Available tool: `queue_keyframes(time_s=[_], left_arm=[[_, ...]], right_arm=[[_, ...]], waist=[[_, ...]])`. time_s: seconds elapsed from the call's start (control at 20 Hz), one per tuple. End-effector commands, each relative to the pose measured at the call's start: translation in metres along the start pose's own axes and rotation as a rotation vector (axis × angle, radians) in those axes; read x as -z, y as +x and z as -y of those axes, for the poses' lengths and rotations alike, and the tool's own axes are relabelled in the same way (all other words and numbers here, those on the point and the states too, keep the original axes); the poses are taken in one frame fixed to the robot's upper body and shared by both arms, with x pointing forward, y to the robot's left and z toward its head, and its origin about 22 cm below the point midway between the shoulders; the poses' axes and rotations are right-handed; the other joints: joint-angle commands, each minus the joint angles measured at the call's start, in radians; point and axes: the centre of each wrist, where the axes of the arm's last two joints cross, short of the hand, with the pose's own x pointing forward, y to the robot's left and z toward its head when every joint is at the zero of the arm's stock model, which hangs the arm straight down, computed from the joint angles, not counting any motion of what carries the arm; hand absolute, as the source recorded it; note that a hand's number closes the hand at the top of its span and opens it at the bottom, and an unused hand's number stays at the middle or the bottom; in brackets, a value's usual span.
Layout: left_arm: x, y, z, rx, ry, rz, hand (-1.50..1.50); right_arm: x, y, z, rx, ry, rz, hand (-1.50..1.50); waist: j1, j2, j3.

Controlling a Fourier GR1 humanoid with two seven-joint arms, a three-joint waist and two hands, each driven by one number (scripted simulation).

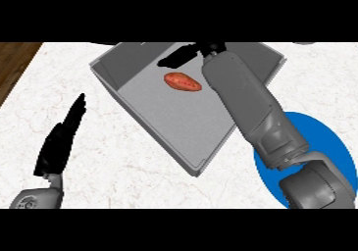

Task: Pick the sweet potato from the plate and place it in the cardboard box

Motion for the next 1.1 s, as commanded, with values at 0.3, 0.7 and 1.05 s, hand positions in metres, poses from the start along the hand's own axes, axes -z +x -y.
queue_keyframes(time_s=[0.3, 0.7, 1.05], left_arm=[[-0.015, -0.008, 0.001, 0.000, 0.032, -0.014, 0.00], [-0.007, -0.007, -0.012, -0.012, 0.047, -0.020, 0.00], [0.002, 0.001, -0.003, -0.013, 0.036, -0.011, 0.00]], right_arm=[[0.002, -0.034, 0.078, 0.355, -0.242, 0.002, -1.50], [-0.026, -0.093, 0.181, 0.374, -0.393, -0.060, -1.50], [-0.064, -0.137, 0.233, 0.349, -0.341, -0.008, -1.50]], waist=[[-0.025, -0.005, 0.001], [-0.039, -0.004, 0.001], [-0.031, 0.002, 0.002]])
